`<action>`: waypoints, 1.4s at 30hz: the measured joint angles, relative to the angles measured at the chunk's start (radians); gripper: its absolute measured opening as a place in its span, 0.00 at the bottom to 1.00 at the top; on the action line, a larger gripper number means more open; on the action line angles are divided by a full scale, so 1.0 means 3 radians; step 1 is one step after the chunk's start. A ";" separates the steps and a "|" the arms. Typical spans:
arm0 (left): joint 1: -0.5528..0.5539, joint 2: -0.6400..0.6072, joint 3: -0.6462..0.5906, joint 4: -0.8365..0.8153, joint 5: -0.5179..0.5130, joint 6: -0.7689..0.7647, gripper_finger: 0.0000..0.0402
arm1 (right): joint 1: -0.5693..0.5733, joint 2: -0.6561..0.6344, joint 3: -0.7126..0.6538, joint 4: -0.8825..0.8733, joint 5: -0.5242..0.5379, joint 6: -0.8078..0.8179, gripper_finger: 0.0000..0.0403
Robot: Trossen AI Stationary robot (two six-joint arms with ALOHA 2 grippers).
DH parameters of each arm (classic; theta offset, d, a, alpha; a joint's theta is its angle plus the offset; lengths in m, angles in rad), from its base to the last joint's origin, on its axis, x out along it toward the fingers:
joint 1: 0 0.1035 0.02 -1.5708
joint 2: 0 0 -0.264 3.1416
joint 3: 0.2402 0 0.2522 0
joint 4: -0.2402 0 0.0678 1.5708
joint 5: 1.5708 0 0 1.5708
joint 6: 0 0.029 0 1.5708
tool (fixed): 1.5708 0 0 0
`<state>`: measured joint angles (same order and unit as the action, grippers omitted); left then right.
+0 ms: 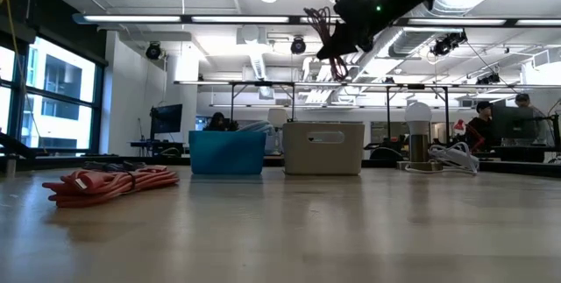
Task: Pick & Place USB Port
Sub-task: Put the brown charger cable into the gray bin
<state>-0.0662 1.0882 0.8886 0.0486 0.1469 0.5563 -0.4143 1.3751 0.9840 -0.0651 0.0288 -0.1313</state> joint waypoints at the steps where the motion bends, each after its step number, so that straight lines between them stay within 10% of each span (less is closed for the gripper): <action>1: 0.0000 0.0000 0.0000 0.0000 -0.0003 0.0000 0.18 | -0.0014 0.0021 0.0001 0.0001 -0.0042 0.0016 0.04; 42: 0.0000 0.0003 0.0000 -0.0310 -0.0082 -0.0240 0.18 | -0.0035 0.0785 0.0001 -0.0248 -0.0506 0.2792 0.04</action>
<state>-0.0662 1.0889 0.8886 -0.0443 0.1223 0.4843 -0.4248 1.6106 0.9844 -0.1396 -0.1230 0.7065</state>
